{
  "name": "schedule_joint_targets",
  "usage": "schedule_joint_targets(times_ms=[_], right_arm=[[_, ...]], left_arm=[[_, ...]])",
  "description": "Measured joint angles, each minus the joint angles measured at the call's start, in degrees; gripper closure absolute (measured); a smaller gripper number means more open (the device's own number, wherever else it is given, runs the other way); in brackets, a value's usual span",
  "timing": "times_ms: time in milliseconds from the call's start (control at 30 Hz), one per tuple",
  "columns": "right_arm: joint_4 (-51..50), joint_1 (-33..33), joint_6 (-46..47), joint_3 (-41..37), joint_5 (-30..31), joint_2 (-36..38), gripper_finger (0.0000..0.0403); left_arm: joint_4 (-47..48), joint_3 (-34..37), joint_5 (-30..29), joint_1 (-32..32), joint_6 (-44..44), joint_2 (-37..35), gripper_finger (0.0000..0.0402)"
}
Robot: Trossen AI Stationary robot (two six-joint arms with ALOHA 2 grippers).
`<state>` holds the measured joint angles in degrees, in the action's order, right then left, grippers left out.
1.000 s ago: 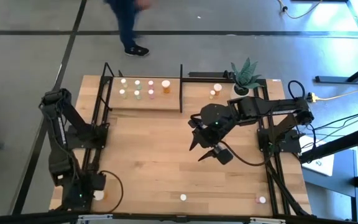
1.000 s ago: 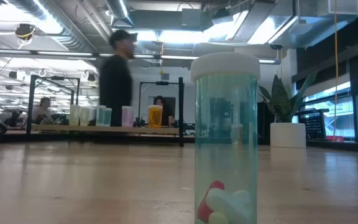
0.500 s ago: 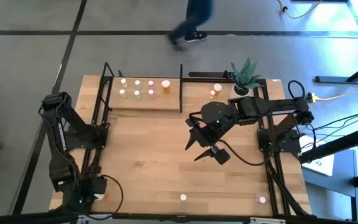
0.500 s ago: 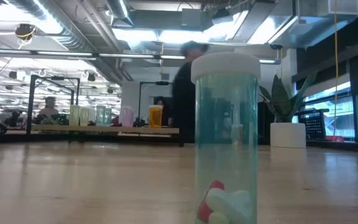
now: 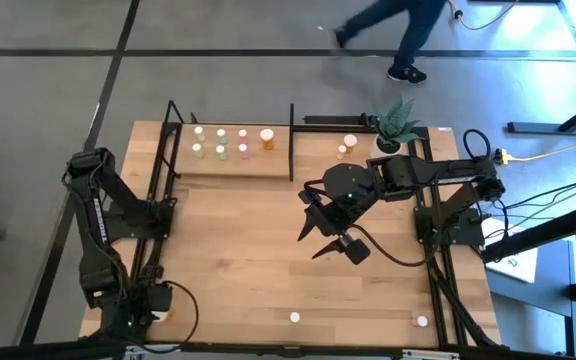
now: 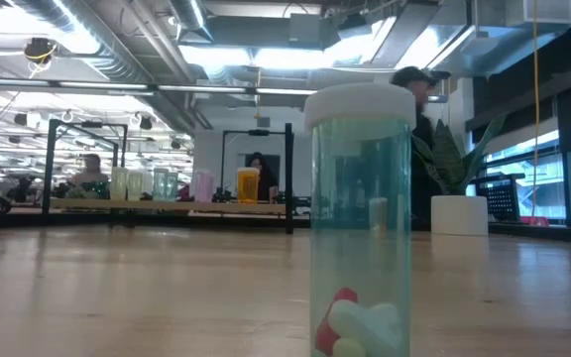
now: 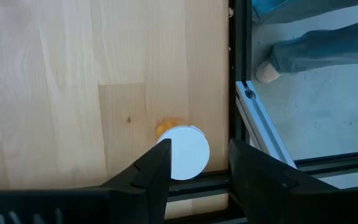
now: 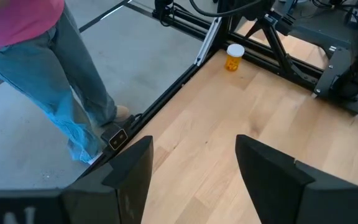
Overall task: Pick and place medicine bottles onto shelf by color
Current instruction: Put the bottom orange pill bottle on the shelf and align it with the other orange pill bottle
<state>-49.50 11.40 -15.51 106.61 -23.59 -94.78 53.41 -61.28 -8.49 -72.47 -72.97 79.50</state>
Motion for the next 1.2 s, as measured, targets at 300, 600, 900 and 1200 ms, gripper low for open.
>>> schedule_joint_targets(times_ms=[300, 600, 900, 1200], right_arm=[[0.0, 0.0, 0.0, 0.0, 0.0, 0.0, 0.0172], [0.0, 0.0, 0.0, 0.0, 0.0, 0.0, 0.0172], [0.0, 0.0, 0.0, 0.0, 0.0, 0.0, 0.0172], [0.0, 0.0, 0.0, 0.0, 0.0, 0.0, 0.0172]], left_arm=[[0.0, 1.9, 0.0, 0.0, -0.5, 0.0, 0.0248], [0.0, 1.9, -4.7, 0.0, -1.5, 0.0, 0.0248], [0.2, 1.9, -2.9, 0.0, -2.3, 0.0, 0.0244], [-0.1, 1.9, -1.5, 0.0, -3.0, 0.7, 0.0142]])
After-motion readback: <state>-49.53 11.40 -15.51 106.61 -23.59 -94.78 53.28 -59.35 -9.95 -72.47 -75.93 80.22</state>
